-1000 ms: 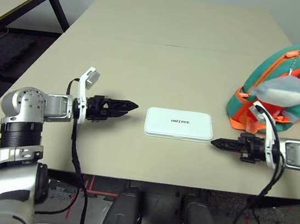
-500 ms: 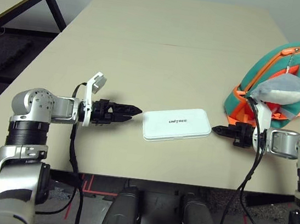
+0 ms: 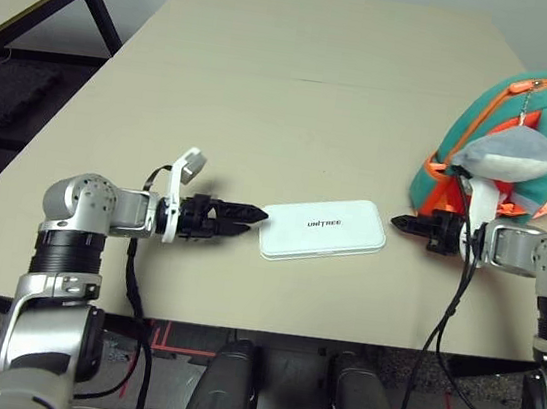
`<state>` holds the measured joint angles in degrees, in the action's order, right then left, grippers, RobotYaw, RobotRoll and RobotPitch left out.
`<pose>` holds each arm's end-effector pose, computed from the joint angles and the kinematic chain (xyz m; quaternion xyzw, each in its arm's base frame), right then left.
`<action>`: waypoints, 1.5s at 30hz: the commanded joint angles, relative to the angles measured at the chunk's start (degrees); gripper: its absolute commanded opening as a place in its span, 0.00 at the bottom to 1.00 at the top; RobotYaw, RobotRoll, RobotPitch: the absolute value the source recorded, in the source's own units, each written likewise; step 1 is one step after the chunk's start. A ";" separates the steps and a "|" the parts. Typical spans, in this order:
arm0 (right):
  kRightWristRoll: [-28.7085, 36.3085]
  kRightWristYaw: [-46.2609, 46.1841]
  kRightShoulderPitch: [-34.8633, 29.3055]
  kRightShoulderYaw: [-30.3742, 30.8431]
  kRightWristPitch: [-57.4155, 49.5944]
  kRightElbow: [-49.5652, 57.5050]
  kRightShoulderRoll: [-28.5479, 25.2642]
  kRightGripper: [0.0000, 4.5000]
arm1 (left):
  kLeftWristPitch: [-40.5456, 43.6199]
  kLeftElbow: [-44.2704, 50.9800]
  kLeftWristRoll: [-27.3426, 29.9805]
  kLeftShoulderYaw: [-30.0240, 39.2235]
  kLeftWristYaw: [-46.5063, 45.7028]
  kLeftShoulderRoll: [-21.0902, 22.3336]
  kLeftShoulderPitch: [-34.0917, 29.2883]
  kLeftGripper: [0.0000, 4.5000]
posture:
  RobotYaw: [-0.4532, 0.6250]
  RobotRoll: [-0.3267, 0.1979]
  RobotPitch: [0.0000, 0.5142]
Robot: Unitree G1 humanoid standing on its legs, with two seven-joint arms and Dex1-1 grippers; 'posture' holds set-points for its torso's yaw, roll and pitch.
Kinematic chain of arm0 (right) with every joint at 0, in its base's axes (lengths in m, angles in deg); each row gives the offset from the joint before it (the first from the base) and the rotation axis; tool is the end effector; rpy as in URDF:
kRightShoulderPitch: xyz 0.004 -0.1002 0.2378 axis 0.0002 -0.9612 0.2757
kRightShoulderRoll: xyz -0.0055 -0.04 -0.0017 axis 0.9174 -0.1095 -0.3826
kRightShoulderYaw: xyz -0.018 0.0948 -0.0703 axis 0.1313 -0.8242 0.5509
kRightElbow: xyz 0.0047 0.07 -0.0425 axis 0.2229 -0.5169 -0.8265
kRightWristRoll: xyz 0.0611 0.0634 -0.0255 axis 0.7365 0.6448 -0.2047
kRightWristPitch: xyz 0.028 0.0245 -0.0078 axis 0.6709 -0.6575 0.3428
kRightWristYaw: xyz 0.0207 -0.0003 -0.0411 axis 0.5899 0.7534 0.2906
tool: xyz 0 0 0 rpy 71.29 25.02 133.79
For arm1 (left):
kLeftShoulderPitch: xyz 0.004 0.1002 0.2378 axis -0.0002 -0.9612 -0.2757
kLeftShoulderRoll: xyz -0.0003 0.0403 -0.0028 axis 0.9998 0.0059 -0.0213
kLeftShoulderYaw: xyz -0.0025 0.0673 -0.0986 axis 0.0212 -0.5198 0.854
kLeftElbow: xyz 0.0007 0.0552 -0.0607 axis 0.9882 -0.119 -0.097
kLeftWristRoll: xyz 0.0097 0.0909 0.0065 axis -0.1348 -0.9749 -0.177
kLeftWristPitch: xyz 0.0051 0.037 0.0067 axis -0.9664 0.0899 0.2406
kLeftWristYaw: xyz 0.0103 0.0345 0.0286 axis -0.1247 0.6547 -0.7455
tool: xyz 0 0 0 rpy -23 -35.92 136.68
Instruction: Put the pencil case into the backpack and zip it.
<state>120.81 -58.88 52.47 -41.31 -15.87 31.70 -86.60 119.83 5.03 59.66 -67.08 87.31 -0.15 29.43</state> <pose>0.2641 -0.2358 0.1269 0.1420 0.3630 0.3015 0.8702 0.2514 0.2597 0.0972 -0.3699 0.4438 -0.3662 0.7295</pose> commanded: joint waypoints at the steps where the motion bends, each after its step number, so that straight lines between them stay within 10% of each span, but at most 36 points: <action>1: -1.45 0.32 0.03 1.40 0.67 0.52 1.24 0.00 | 1.03 -0.24 -1.86 0.18 -1.87 -1.43 -1.77 1.00 | 0.49 0.62 0.13; 35: -4.96 -0.55 -0.42 3.93 -1.66 7.22 10.26 0.00 | 1.98 -1.87 1.91 -3.63 -4.24 -1.66 -2.49 1.00 | 0.48 0.62 0.14; 45: -6.18 0.30 0.86 3.39 1.12 5.29 9.76 0.00 | 1.98 2.86 7.43 -6.19 0.26 2.59 -4.52 0.40 | 0.48 0.62 0.13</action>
<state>114.42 -59.32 52.66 -38.26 -15.23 37.03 -77.08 121.29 7.26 68.09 -71.42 88.73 1.68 25.71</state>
